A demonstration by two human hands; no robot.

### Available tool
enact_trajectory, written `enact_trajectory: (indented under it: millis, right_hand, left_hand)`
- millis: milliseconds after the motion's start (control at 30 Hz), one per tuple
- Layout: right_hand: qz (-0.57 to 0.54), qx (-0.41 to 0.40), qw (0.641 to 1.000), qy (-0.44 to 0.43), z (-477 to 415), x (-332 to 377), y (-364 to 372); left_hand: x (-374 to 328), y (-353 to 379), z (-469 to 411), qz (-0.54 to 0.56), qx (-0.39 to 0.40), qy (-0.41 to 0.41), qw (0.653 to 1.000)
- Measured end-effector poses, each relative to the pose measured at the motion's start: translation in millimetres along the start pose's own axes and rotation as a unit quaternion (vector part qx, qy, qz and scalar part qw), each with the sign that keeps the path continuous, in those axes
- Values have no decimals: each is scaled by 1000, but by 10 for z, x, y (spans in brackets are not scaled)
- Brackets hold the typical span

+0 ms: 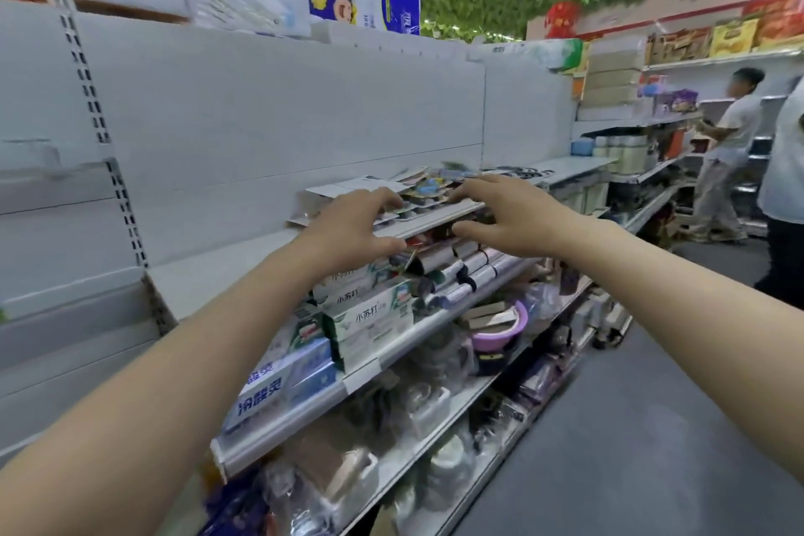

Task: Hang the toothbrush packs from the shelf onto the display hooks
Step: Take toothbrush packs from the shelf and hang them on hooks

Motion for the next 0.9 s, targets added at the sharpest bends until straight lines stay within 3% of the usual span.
enact_trajectory:
  millis: [467,900]
  right_hand:
    - [11,56,997,50,-1281,-2461,783]
    - [-42,31,999,3,-2015,-4970,1219]
  left_hand:
    - [6,1416,-2803,82,11,111,990]
    - [-599,2762,-4721,83,-9,26,996]
Point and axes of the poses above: each hand's wrist, its own z-axis away from the middle knuckle, its own y-axis out of the palm, x = y × z, the point moved 6 cm from there along -z, towards the middle knuckle, and after that the axes turned 5 degrees about z, right-handed, at the moved point
